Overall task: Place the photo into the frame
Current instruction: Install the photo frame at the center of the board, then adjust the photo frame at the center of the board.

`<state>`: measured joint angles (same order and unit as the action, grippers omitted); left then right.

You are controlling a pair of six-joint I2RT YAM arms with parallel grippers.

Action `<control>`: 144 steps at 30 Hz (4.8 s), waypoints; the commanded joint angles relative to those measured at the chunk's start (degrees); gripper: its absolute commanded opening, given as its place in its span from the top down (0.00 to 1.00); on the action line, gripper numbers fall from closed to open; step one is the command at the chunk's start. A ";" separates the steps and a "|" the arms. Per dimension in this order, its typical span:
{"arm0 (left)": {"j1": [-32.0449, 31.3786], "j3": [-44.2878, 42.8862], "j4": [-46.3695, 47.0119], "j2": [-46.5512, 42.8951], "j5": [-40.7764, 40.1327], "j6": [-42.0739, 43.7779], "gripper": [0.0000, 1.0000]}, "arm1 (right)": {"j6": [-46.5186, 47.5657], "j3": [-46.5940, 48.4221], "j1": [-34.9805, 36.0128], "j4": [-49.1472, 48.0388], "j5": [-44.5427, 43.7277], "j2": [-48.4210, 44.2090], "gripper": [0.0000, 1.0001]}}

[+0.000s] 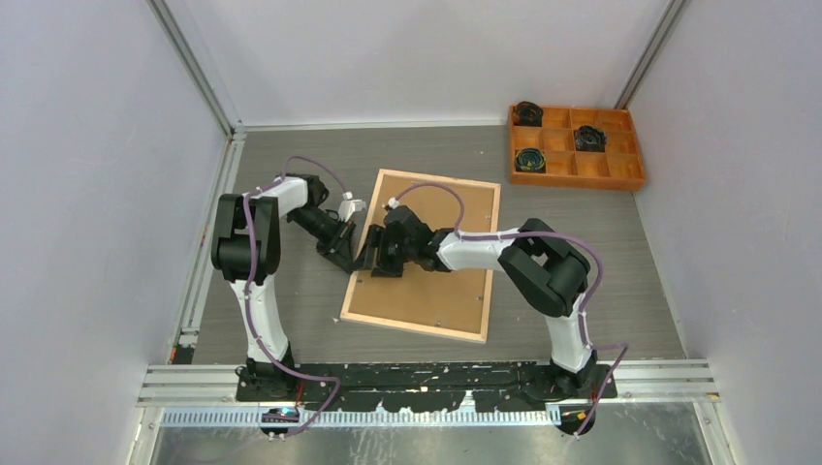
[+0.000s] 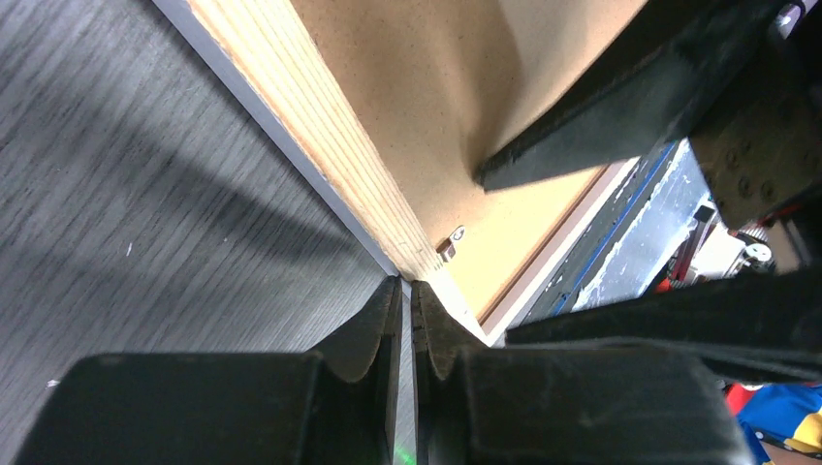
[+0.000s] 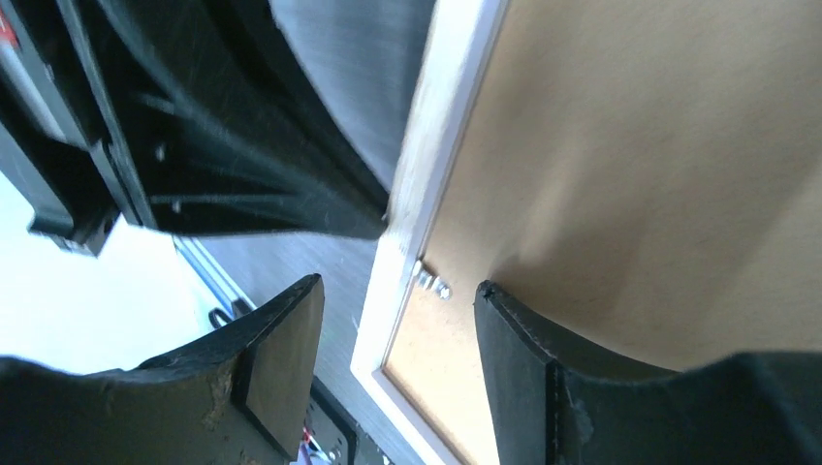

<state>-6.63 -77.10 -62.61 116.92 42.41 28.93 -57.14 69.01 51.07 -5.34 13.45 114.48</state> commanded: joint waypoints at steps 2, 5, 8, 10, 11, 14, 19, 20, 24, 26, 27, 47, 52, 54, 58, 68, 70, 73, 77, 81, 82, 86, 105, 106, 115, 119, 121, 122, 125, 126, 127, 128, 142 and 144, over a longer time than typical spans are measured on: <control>-0.30 -0.73 0.47 -0.87 -0.98 0.97 0.91 | 0.41 0.39 3.61 -0.59 2.89 -0.76 0.36; -0.31 -0.84 0.47 -0.97 -1.00 0.80 0.91 | -0.08 0.72 3.95 -0.72 3.32 -0.14 0.36; -0.28 -0.77 0.46 -1.07 -0.60 0.65 0.91 | 0.04 1.18 4.02 -1.09 3.25 0.11 0.36; -0.23 -0.81 0.35 -1.26 -0.45 0.52 0.91 | -0.16 1.23 3.29 -1.36 3.38 -0.53 0.35; -0.22 -0.89 0.15 -1.33 -0.40 0.59 0.91 | -0.17 0.85 2.54 -1.42 3.49 -1.54 0.35; 0.16 -1.60 -0.38 -1.53 -0.12 0.44 0.91 | 0.49 -1.69 -1.99 -0.63 1.80 -7.14 0.31; 1.31 -6.22 -1.03 -1.20 1.67 -1.45 0.85 | 3.42 -1.56 -13.06 3.94 1.61 -11.79 0.29; 1.42 -7.35 -0.45 -0.71 1.50 -2.46 0.84 | 4.36 -0.45 -14.76 4.77 1.77 -11.34 0.28; 1.62 -13.56 1.39 3.47 2.75 -8.12 0.79 | 6.64 5.73 -19.00 8.57 3.52 -5.80 0.28; 1.62 -16.77 2.54 6.20 3.46 -10.76 0.78 | 7.33 9.35 -20.27 9.58 4.25 -2.10 0.29; 1.62 -18.28 2.79 7.70 3.79 -11.69 0.78 | 7.72 11.43 -20.76 10.39 4.64 -0.19 0.30; 1.45 -19.99 3.25 13.56 6.67 -10.90 0.86 | 2.93 33.11 -20.43 10.57 11.54 21.76 0.41; 1.34 -19.84 3.46 13.64 6.63 -10.79 0.87 | 1.85 34.18 -19.35 10.05 11.78 22.94 0.42; 1.27 -19.77 3.61 13.57 6.47 -10.82 0.87 | 1.57 34.68 -18.99 10.00 11.86 23.23 0.42; 1.18 -19.37 3.89 13.38 6.42 -10.81 0.87 | 0.69 35.07 -18.62 9.71 12.00 23.72 0.43; 1.05 -18.62 4.51 12.90 6.38 -10.73 0.88 | -0.74 36.52 -18.17 8.98 12.44 24.98 0.47; 1.01 -18.40 4.51 12.85 6.43 -10.57 0.88 | -1.38 36.76 -18.12 8.46 12.39 25.35 0.47; 0.92 -18.18 4.49 12.71 6.34 -10.34 0.88 | -2.62 37.05 -18.14 7.78 12.37 25.91 0.47; 0.92 -17.91 4.54 12.62 6.29 -10.15 0.88 | -4.32 37.52 -17.96 6.66 11.51 26.49 0.48; 0.92 -17.70 4.35 12.46 6.17 -9.81 0.88 | -4.41 37.64 -17.96 6.32 10.90 26.53 0.48; 0.92 -17.65 4.26 12.33 6.06 -9.66 0.88 | -4.39 37.67 -18.00 6.39 10.78 26.47 0.48; 0.92 -17.47 3.93 12.23 5.83 -9.15 0.88 | -4.21 37.01 -17.92 6.28 10.87 26.08 0.48; 2.28 -13.16 4.29 6.70 0.04 -6.35 0.87 | 5.56 2.76 -31.13 12.58 1.24 -12.77 0.06; 2.32 -12.39 4.78 6.34 -0.76 -6.15 0.86 | 6.95 0.80 -32.12 14.23 -1.81 -15.48 0.02; 1.07 -4.68 7.42 0.76 -4.53 -4.03 0.86 | 9.22 -16.00 -38.89 16.56 -15.59 -25.23 0.00; -1.44 -0.45 8.95 -1.75 -7.05 -3.40 0.86 | 8.50 -15.68 -38.90 14.18 -14.26 -21.08 0.00; -2.79 1.42 9.37 -2.82 -7.62 -3.16 0.86 | 7.94 -14.88 -38.94 12.04 -11.07 -19.08 0.00; -3.45 2.17 9.55 -3.38 -8.04 -2.87 0.86 | 7.55 -14.04 -38.86 11.42 -10.00 -17.97 0.00; -5.75 4.40 10.11 -4.28 -9.07 -2.44 0.86 | 6.67 -9.65 -38.10 11.02 -7.06 -13.17 0.00; -6.20 4.94 10.18 -4.49 -9.22 -2.39 0.86 | 6.35 -7.72 -37.37 11.05 -6.39 -11.68 0.00; -6.98 5.45 10.20 -4.67 -9.11 -2.33 0.86 | 6.06 -5.83 -36.19 10.71 -5.67 -9.95 0.00; -7.66 5.69 10.15 -4.84 -8.91 -2.38 0.86 | 6.00 -3.11 -34.97 11.05 -5.03 -8.12 0.00; -28.83 6.11 8.92 -7.22 1.47 -4.68 0.67 | 10.81 39.41 -26.59 25.17 6.48 17.76 0.00; -29.61 5.37 6.62 -7.69 2.67 -3.11 0.57 | 14.43 43.11 -27.19 30.59 4.18 17.87 0.00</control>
<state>-33.93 -70.04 -60.18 111.61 37.78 23.77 -46.57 104.25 22.48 14.37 10.66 132.66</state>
